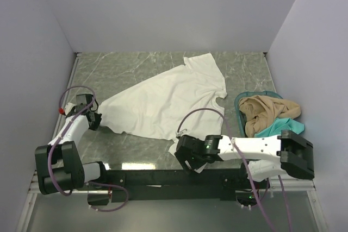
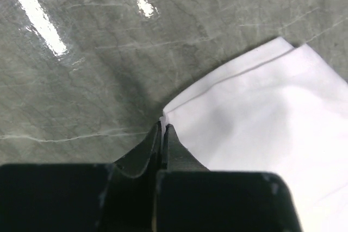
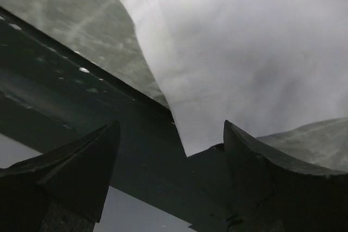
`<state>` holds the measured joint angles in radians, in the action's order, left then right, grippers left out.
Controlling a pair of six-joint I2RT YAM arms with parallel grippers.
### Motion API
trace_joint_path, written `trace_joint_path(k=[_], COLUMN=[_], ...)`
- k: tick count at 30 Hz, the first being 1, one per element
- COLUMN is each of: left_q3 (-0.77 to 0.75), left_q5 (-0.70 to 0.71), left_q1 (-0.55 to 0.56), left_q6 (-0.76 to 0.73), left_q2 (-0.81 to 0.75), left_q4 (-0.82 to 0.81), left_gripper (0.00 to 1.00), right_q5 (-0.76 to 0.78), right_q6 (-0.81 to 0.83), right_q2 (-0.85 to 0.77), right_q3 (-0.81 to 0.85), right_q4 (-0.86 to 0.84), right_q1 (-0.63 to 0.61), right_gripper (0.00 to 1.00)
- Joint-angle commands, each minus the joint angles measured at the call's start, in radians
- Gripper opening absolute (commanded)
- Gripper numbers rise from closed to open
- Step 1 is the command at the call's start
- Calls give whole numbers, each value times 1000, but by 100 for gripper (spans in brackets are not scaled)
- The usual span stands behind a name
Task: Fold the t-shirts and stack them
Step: Flatten the tshirt out
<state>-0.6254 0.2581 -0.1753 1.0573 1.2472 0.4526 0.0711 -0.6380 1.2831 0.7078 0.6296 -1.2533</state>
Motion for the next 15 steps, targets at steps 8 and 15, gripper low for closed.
trace_joint_path(k=[8,15], left_q3=[13,1], left_q5=[17,29], left_q1=[2,2], left_q6=[4,15], left_q2=[-57,-66], left_q4=[8,29], left_gripper=[1,1], right_q5=[84,130], right_q6=[-143,-169], right_q2=[185,197], right_q3=[24,10], right_q4=[71,101], right_q1=[-29,0], right_gripper=[68,18])
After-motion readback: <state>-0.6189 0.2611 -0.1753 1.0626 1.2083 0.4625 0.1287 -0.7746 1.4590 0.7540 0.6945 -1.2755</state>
